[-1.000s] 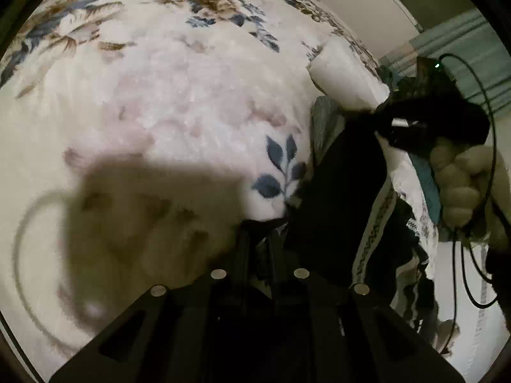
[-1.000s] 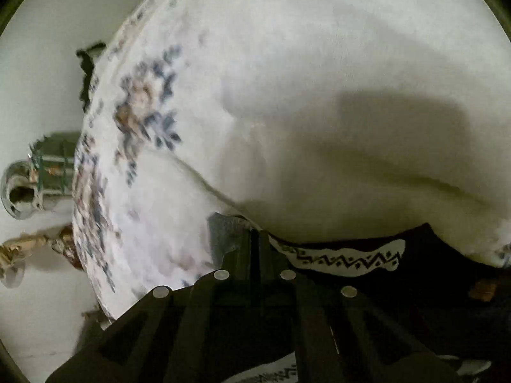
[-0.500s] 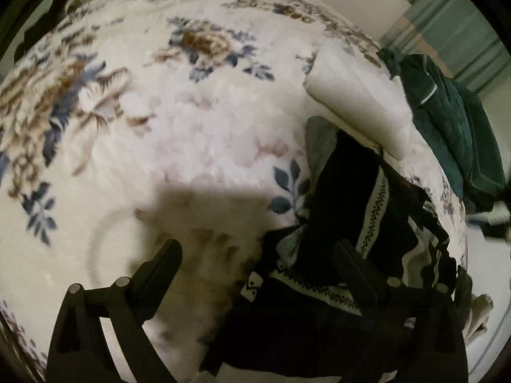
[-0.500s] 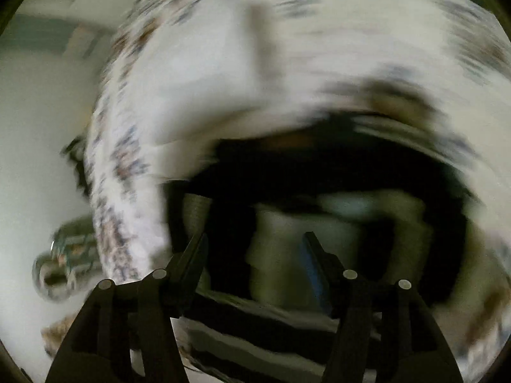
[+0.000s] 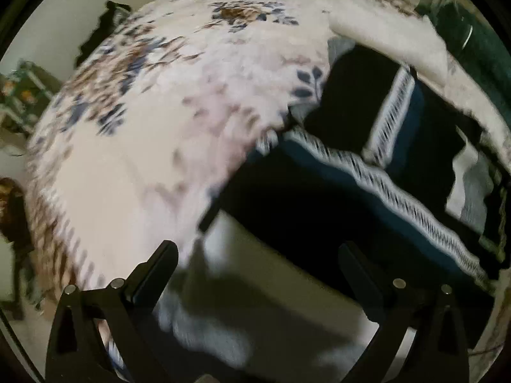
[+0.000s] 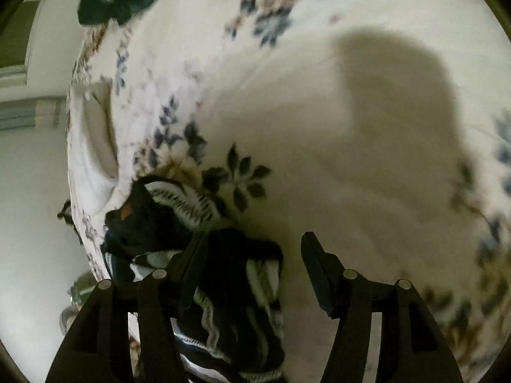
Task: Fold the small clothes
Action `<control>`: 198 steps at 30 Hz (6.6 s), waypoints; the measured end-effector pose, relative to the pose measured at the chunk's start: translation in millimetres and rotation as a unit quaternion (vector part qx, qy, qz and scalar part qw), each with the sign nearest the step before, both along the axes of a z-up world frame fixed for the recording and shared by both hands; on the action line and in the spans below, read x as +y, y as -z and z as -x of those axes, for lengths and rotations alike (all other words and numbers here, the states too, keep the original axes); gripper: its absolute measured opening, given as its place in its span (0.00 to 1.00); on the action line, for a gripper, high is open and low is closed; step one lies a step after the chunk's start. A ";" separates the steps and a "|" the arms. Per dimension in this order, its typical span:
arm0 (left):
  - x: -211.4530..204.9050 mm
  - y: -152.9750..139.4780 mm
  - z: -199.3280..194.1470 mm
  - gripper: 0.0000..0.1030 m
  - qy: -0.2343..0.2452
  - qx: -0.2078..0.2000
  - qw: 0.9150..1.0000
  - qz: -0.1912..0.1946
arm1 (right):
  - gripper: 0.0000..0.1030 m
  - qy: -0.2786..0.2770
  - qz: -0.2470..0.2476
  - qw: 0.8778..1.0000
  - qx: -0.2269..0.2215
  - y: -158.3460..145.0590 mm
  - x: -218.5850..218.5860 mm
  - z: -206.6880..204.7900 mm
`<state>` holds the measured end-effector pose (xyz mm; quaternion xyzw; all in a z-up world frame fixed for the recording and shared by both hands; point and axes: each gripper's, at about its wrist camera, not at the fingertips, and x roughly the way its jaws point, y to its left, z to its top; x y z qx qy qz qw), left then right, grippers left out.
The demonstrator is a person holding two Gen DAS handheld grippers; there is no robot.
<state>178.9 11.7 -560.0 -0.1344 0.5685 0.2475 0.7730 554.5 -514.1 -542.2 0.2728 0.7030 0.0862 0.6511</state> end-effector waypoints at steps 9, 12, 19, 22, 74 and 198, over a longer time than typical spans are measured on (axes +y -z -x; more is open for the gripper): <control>-87.4 -17.7 36.9 0.99 -0.021 0.019 1.000 -0.001 | 0.40 -0.153 -0.035 0.987 -0.029 16.2 52.5 -6.8; -105.5 -19.3 43.5 0.99 -0.016 0.018 1.000 -0.001 | 0.65 -0.166 -0.061 0.983 -0.052 0.3 46.2 -2.6; -138.1 -11.4 50.2 0.99 -0.005 0.030 0.999 0.008 | 0.09 -0.169 -0.020 0.984 -0.046 18.4 56.7 -10.0; -153.4 -17.7 52.0 0.99 0.016 0.023 0.999 0.019 | 0.06 -0.108 0.038 0.990 -0.084 -0.8 37.5 -27.0; -315.8 30.0 76.7 0.98 0.153 0.043 0.957 0.244 | 0.73 -0.072 -0.107 0.991 0.021 31.6 -27.6 64.7; 126.5 0.7 125.2 0.65 0.081 -0.035 0.934 0.347 | 0.46 -0.100 -0.033 0.979 0.174 32.1 333.6 464.2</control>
